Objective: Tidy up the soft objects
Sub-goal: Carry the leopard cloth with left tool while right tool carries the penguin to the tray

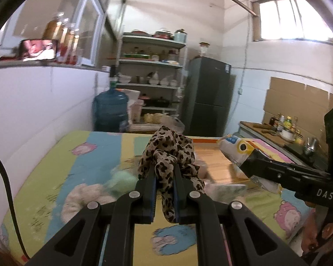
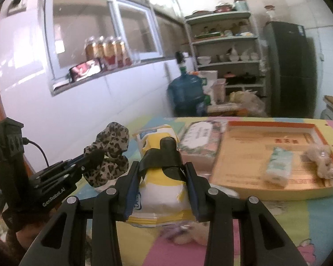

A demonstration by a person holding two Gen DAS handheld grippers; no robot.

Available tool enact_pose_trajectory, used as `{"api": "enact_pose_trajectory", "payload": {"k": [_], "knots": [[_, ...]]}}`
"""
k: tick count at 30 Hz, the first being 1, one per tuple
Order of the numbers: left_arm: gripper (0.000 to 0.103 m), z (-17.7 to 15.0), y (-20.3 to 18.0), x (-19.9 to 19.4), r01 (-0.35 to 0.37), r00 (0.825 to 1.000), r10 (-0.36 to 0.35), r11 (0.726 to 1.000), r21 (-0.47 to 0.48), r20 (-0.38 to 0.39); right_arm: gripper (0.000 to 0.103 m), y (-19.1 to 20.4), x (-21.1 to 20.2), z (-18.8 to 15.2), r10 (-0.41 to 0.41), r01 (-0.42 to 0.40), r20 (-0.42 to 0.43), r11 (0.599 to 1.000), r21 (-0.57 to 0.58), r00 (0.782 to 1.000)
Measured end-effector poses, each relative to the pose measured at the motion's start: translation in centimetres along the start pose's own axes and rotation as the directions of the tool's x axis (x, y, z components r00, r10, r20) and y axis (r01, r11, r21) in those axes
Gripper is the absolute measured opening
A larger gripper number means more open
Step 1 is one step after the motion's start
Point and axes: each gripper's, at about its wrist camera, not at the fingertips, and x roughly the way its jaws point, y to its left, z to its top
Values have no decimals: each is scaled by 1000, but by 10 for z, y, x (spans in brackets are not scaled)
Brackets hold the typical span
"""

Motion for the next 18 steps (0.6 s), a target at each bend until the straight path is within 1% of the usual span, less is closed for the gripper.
{"api": "enact_pose_trajectory", "payload": {"k": [5,10,14,18], "knots": [[13,9,-34,14,74,997,-74,997,35,-6,41,-30,-21,-1,-63,62,36,997,46,997],[13,12,-66,30,140,990,-139,988,58,-19,41,-64,-40,-5,-129,122,61,988,98,990],[13,15,-87,45,176,984,-174,983,53,-31,41,-92,-56,-7,-182,170,83,976,137,980],[13,19,-103,59,203,979,-201,978,44,-36,41,-117,-67,-4,-250,231,109,960,161,962]]}}
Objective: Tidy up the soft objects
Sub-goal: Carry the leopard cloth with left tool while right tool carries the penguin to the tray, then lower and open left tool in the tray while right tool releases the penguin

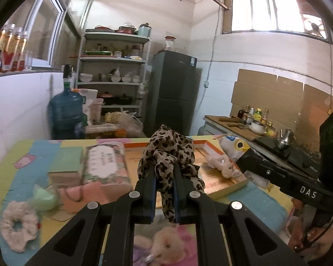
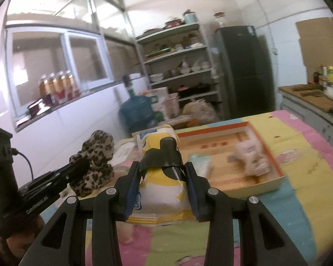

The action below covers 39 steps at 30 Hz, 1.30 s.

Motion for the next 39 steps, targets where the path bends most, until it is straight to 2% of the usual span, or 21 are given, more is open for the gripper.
{"api": "enact_pose_trajectory", "payload": {"k": [5,10,24,29,34,39], "knots": [[13,9,-12,28,21,1000,-21,999,-28,-13,41,-27,5,9,-32,31,12,999,26,999],[13,15,-22,55,12,1000,-13,998,-55,-25,41,-49,19,16,-45,45,2,998,44,999],[13,20,-7,129,-85,988,70,990,-108,-136,41,-90,83,31,-65,72,-81,994,83,995],[13,18,-2,145,-104,979,79,986,-127,-190,41,-88,104,30,-67,75,-122,995,59,990],[13,15,5,164,-115,958,71,982,-147,-278,41,-86,123,28,-81,87,-170,996,31,982],[14,12,6,174,-110,945,56,982,-154,-322,41,-84,136,23,-95,100,-207,995,16,974]]}}
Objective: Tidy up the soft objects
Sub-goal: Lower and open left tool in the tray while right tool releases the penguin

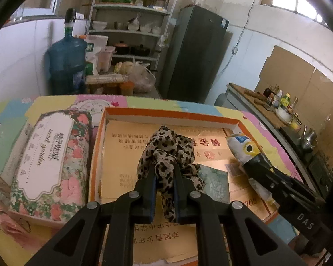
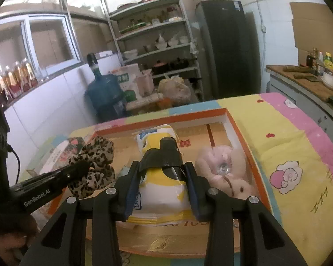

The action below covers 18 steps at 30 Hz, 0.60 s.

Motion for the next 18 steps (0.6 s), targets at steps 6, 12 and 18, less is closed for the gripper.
{"api": "enact_pose_trajectory", "payload": {"k": [6,12,18], "knots": [[36,0,7,10,19,998,-21,999,-33,-52,41,0,15,-4,-3,3,-47,1000,-2,999],[63,-3,1,6,-2,999,1,1000,-7,-44,44,-5,18,-7,3,-2,-53,1000,16,999],[78,-6,-5,-8,-2,1000,2,1000,12,-4,51,-6,12,-8,20,-19,-31,999,28,999]]}}
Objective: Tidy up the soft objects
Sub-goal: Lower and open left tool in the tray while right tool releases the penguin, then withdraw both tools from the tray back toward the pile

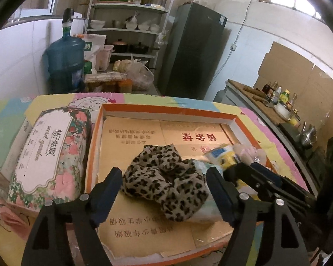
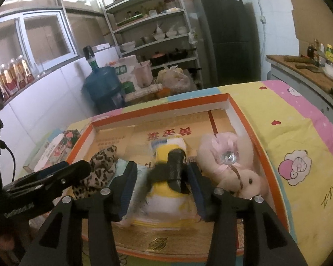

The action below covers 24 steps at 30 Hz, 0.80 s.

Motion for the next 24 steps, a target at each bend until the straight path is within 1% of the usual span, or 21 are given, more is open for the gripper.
{"api": "enact_pose_trajectory", "payload": {"k": [4,8,13,16,18,21,24], "knots": [[78,-3,-2,-4,33,999,-33,999,-6,-4,52,2,-7,1,4,-4,22,1000,-3,1000],[78,-5,-5,-10,59,998,-59,998,6,7,53,0,-15,1,2,-3,38,1000,8,999],[78,-8,-11,-25,110,993,-110,994,18,35,53,-3,-38,-6,-1,-3,77,999,44,997],[78,-12,-15,-35,128,990,-129,991,26,50,53,-3,-53,-10,-7,0,103,998,66,995],[78,-14,-16,-47,141,986,-143,990,28,87,53,-2,-66,-13,-13,3,127,997,78,992],[78,-18,-17,-67,128,979,-134,991,47,151,54,4,-86,-19,-23,10,165,997,78,986],[78,-21,-16,-84,124,974,-133,990,62,185,54,13,-101,-24,-36,23,188,997,72,981]]}}
